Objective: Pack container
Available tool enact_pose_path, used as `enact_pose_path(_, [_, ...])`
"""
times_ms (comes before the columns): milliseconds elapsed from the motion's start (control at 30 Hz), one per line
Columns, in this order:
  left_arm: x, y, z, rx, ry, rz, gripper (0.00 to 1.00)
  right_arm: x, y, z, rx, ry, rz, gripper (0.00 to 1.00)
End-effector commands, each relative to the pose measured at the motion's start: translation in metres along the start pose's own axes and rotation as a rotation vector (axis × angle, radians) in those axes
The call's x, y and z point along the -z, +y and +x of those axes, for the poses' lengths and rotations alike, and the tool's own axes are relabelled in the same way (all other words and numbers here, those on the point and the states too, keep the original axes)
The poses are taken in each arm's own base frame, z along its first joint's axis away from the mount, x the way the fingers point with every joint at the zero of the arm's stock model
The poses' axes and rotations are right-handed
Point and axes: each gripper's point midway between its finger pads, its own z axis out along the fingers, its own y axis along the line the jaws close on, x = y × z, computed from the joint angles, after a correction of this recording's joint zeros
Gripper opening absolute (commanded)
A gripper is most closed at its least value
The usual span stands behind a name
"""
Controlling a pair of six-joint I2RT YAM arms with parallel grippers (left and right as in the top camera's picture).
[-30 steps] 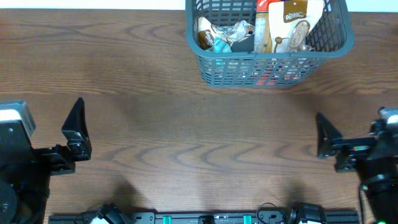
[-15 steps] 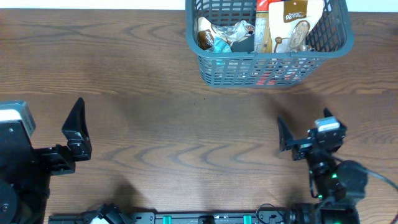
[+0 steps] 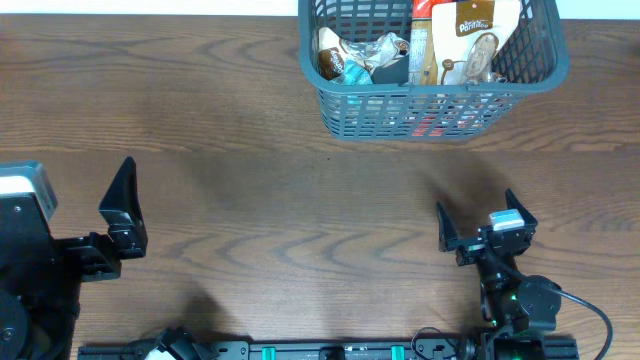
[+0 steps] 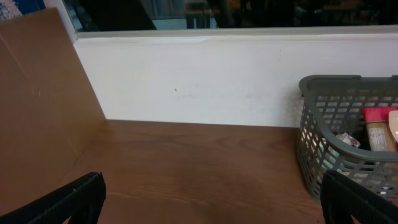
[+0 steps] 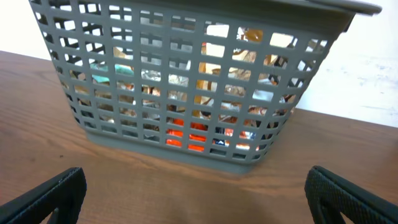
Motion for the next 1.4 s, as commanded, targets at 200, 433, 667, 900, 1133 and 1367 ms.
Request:
enact_pose_path(200, [0.001,0.003,-0.001,-0.004,-0.004,-0.012,0.99,-0.001,0.004,0.014,-0.018,-0.011,-0.008,0.99])
enact_pose_path(433, [0.001,0.003,-0.001,-0.004,-0.004,-0.012,0.99,-0.001,0.002,0.016,-0.019,-0.005,0.001,0.99])
enact_pose_path(667, [0.001,0.003,-0.001,-0.004,-0.004,-0.012,0.99,-0.001,-0.004,0.017,-0.019,0.0,0.04,0.99])
enact_pose_path(900, [0.001,0.003,-0.001,-0.004,-0.004,-0.012,0.99,0.0,-0.021,0.021,-0.156,0.013,0.141,0.99])
enact_pose_path(1133, [0.001,0.003,-0.001,-0.004,-0.004,-0.012,0.99,0.001,-0.025,0.022,-0.142,0.016,0.165,0.99])
enact_pose_path(1367, [0.001,0.003,-0.001,-0.004,-0.004,-0.012,0.98,0.001,-0.025,0.022,-0.088,0.02,0.165,0.99])
